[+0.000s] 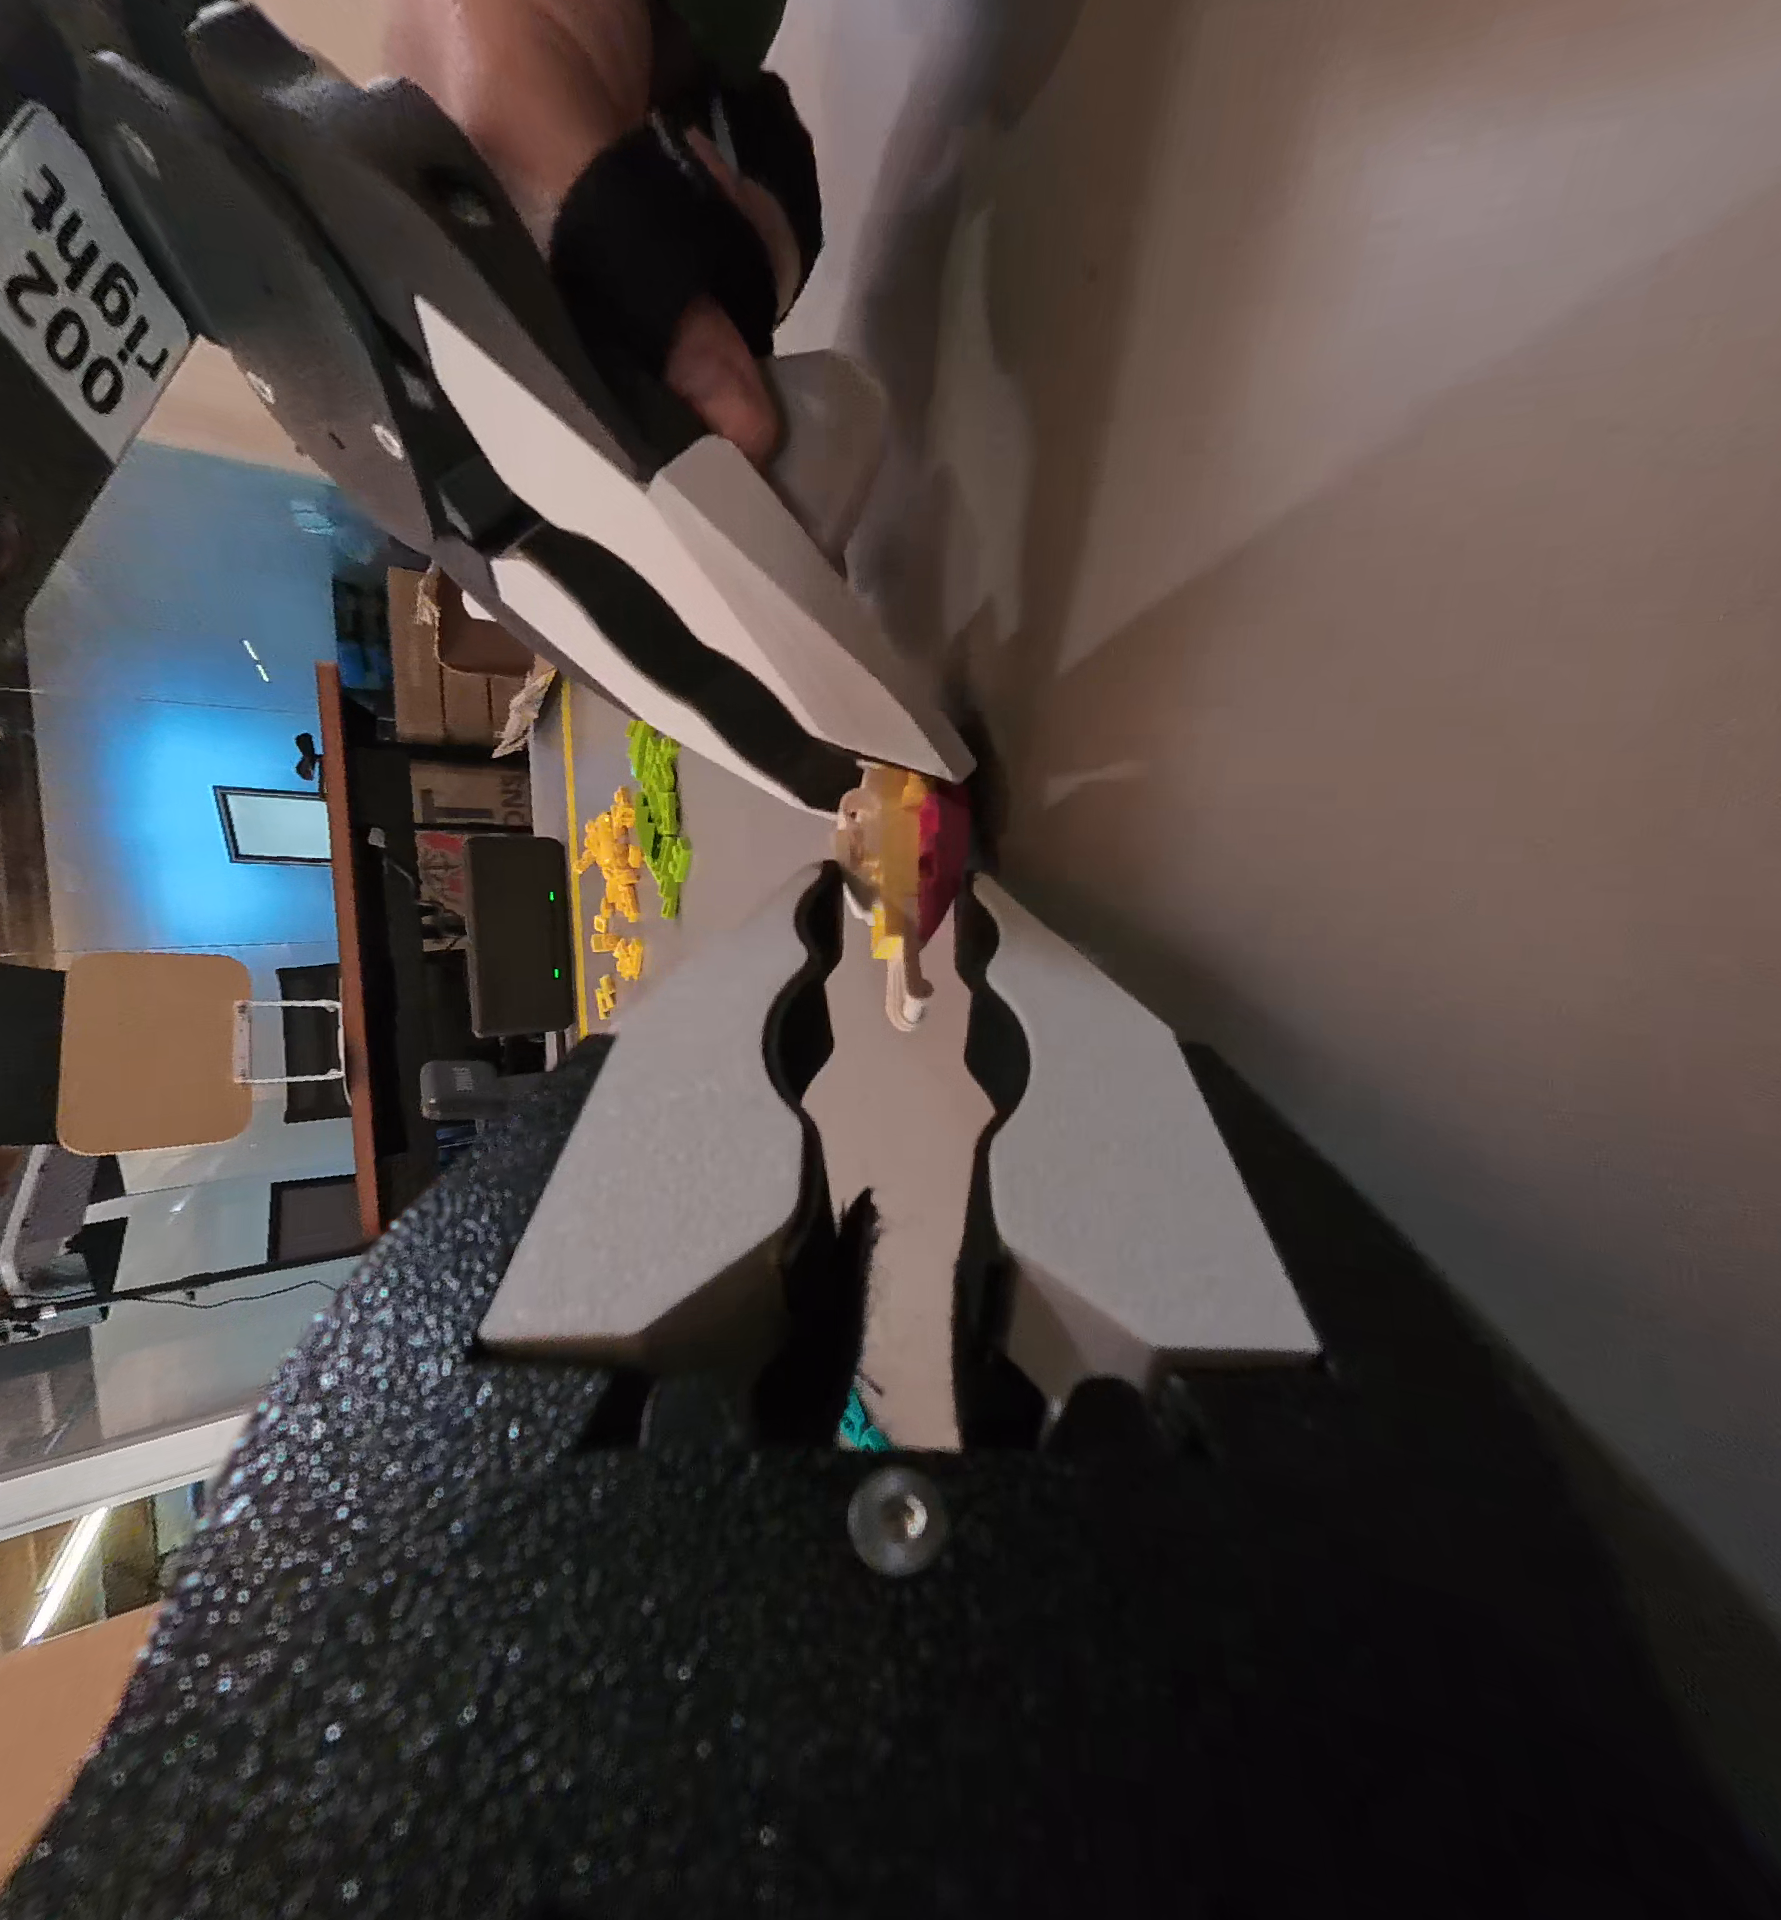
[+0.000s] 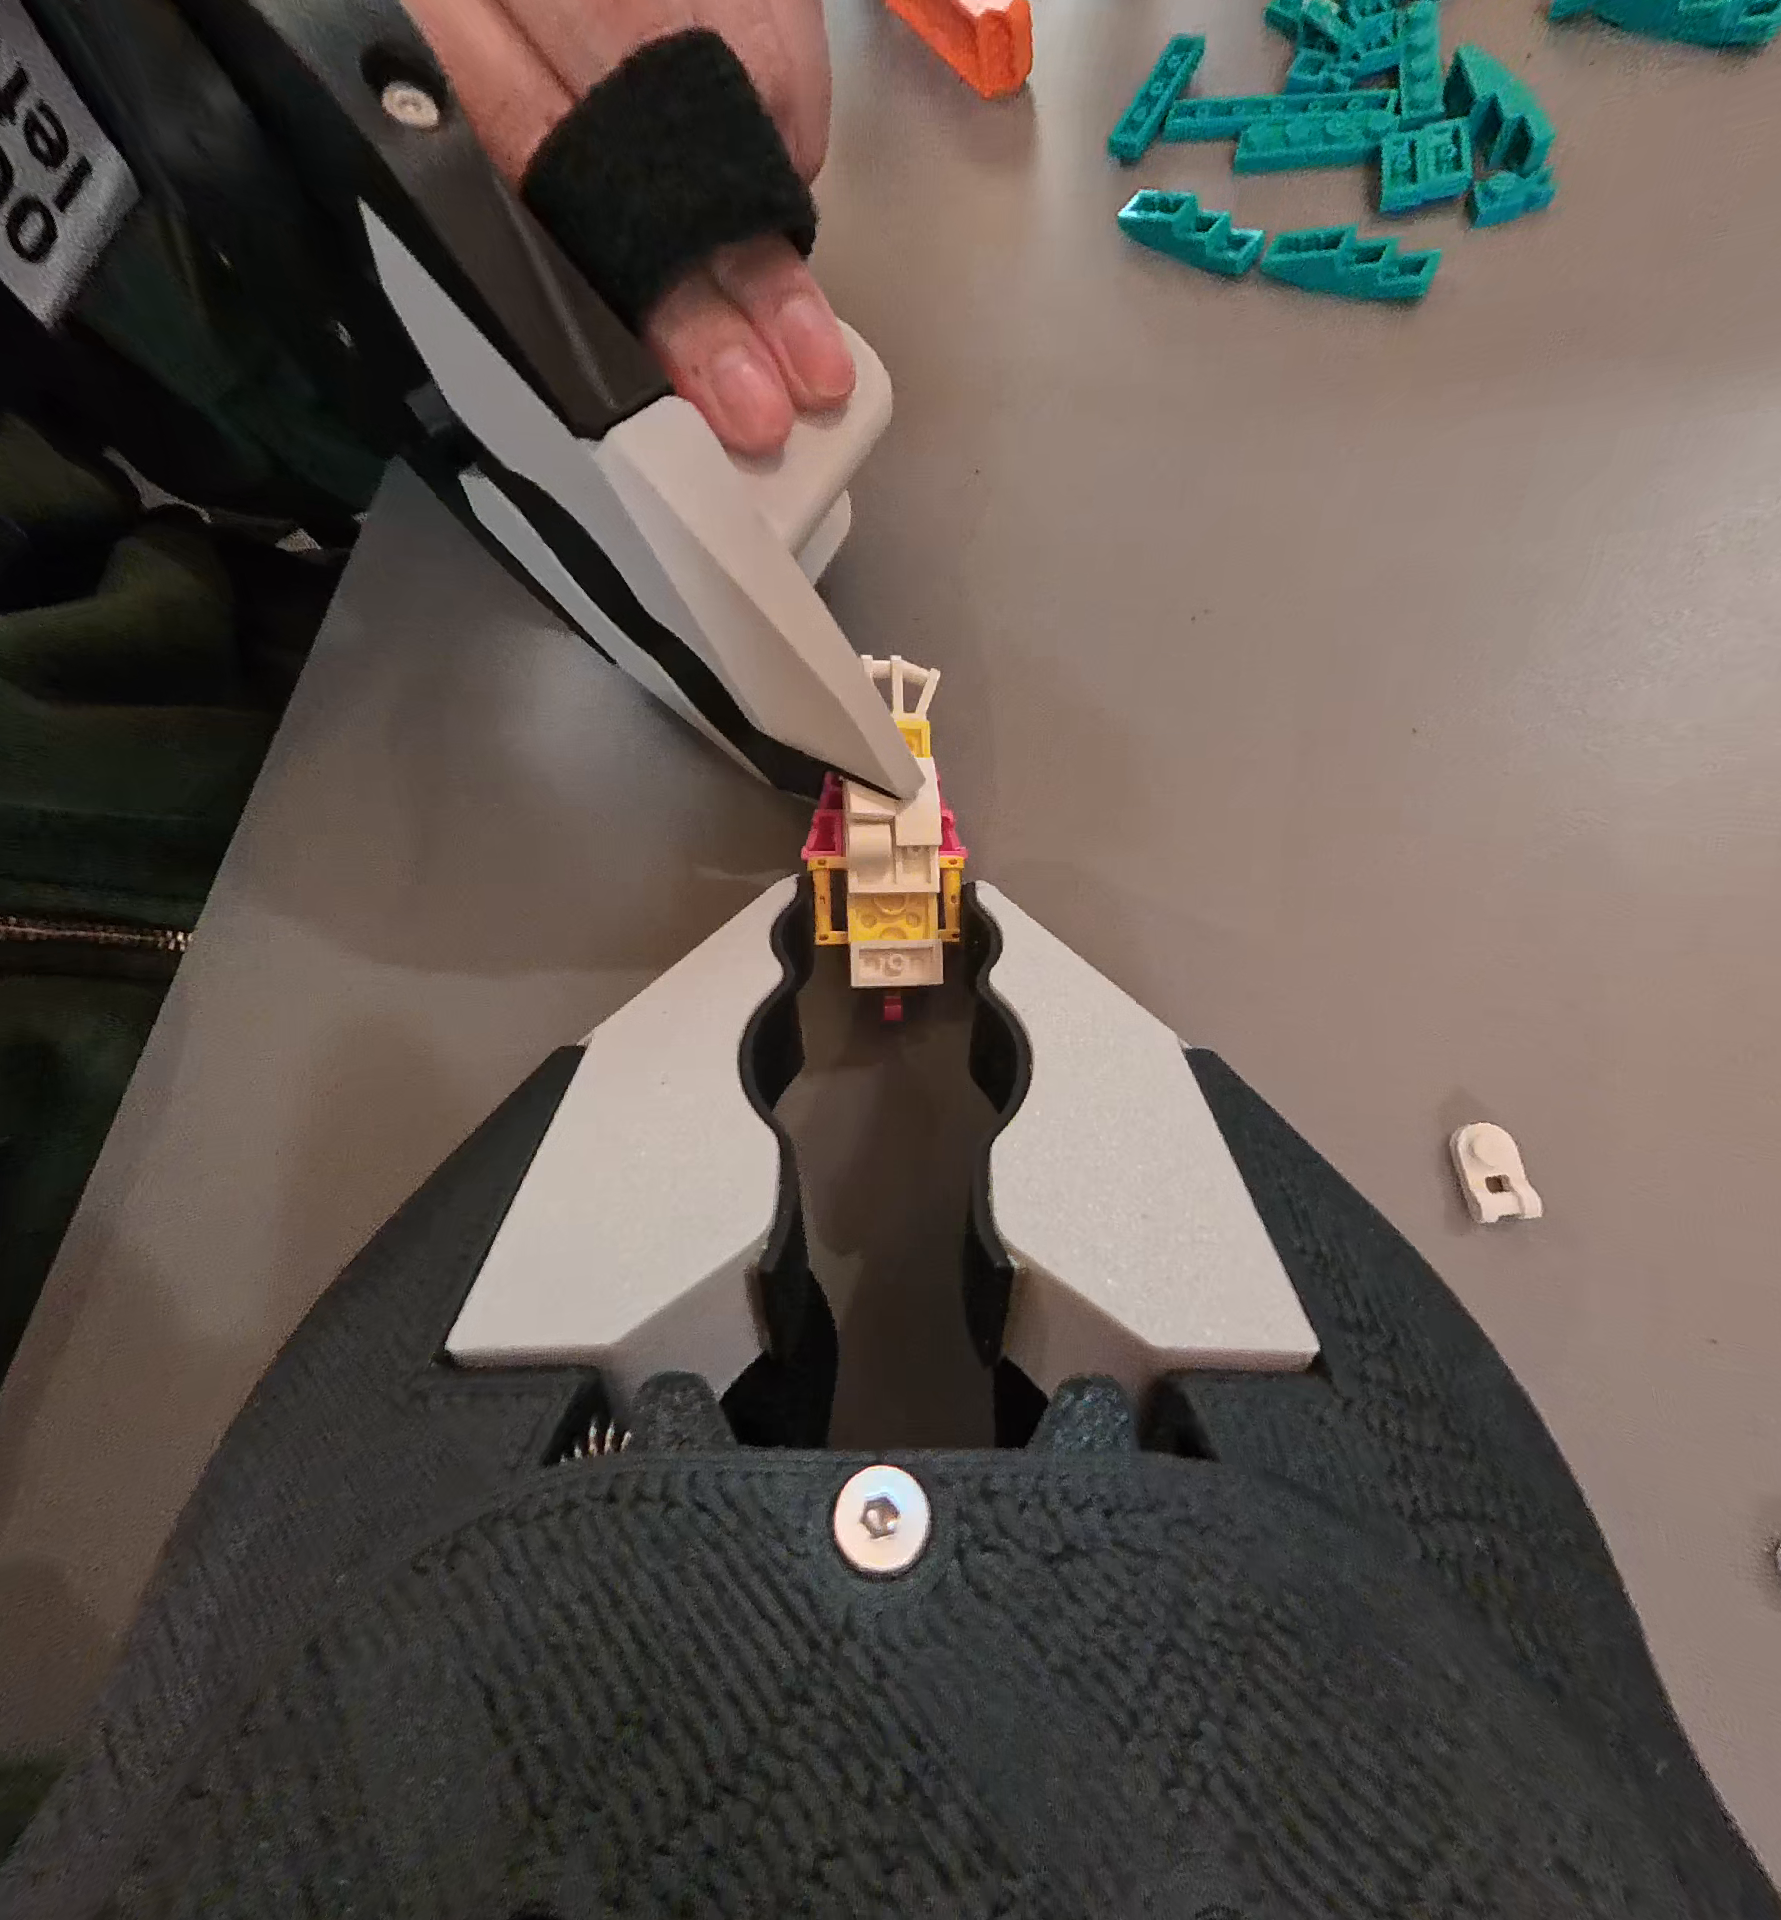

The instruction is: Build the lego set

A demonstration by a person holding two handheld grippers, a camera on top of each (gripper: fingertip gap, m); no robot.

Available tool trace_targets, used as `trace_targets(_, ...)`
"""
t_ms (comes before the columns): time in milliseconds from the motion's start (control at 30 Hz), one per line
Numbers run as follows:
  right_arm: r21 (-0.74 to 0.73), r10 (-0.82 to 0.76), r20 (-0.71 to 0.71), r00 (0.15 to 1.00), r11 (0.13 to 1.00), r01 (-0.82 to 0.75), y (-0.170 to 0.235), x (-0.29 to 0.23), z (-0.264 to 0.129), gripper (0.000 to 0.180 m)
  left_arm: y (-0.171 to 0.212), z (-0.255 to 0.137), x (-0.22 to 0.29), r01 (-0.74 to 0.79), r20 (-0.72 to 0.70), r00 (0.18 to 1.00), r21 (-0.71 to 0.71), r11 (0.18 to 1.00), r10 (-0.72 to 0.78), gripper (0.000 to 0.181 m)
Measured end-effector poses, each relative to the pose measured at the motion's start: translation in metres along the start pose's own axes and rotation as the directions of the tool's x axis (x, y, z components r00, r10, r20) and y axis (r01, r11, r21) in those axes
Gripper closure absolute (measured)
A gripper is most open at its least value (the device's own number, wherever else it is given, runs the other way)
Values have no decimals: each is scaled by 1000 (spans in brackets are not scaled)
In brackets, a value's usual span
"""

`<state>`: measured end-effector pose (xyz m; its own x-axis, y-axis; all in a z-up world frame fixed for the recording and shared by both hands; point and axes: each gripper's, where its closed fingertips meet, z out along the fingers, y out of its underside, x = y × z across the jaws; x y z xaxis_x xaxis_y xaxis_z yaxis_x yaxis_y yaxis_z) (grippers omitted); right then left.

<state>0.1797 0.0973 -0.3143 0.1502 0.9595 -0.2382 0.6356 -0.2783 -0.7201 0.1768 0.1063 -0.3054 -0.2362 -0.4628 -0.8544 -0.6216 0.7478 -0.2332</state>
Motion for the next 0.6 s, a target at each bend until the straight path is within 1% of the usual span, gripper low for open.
trace_targets(133,8,-77,-32,997,997,78,-2,1,-1,153,1,1,-1,13,-20,1000,-12,1000,-13,161)
trace_targets(167,5,-115,-52,992,993,115,-3,2,-2,152,2,1,-1,20,-26,999,-13,1000,-21,161)
trace_targets(200,-6,-164,-76,984,986,164,-3,3,-4,147,3,1,-2,25,-27,999,-18,1000,-26,161)
trace_targets(267,-38,-283,-128,951,959,280,-2,5,-5,141,4,2,-3,41,-27,999,-26,999,-41,161)
trace_targets(367,-103,-458,-214,863,889,446,-3,8,-3,135,6,3,-4,77,-35,996,-29,997,-78,161)
trace_targets(500,-179,-601,-303,740,798,575,-8,12,-3,142,7,4,-4,130,-49,990,-29,991,-131,161)
trace_targets(567,-204,-626,-307,717,779,593,-7,12,-2,152,7,5,-4,167,-64,984,-24,986,-169,161)
trace_targets(600,-205,-624,-310,717,780,591,-7,12,-2,153,7,5,-4,179,-72,981,-20,984,-180,161)
